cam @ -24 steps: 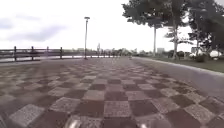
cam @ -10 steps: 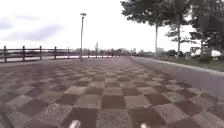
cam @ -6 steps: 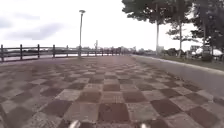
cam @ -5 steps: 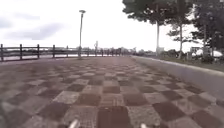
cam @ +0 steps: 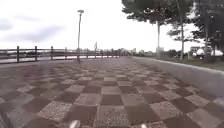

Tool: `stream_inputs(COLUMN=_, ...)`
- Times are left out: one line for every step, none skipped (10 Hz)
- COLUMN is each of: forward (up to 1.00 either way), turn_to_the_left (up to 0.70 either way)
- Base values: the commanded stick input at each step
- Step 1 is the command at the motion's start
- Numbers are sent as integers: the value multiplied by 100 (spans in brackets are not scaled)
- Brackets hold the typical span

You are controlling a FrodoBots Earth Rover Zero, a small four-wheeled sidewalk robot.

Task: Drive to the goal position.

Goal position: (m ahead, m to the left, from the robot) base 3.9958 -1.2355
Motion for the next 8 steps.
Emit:
stream_inputs(forward=70, turn_to_the_left=0)
stream_inputs(forward=70, turn_to_the_left=0)
stream_inputs(forward=70, turn_to_the_left=0)
stream_inputs(forward=70, turn_to_the_left=0)
stream_inputs(forward=70, turn_to_the_left=0)
stream_inputs(forward=70, turn_to_the_left=0)
stream_inputs(forward=70, turn_to_the_left=0)
stream_inputs(forward=70, turn_to_the_left=0)
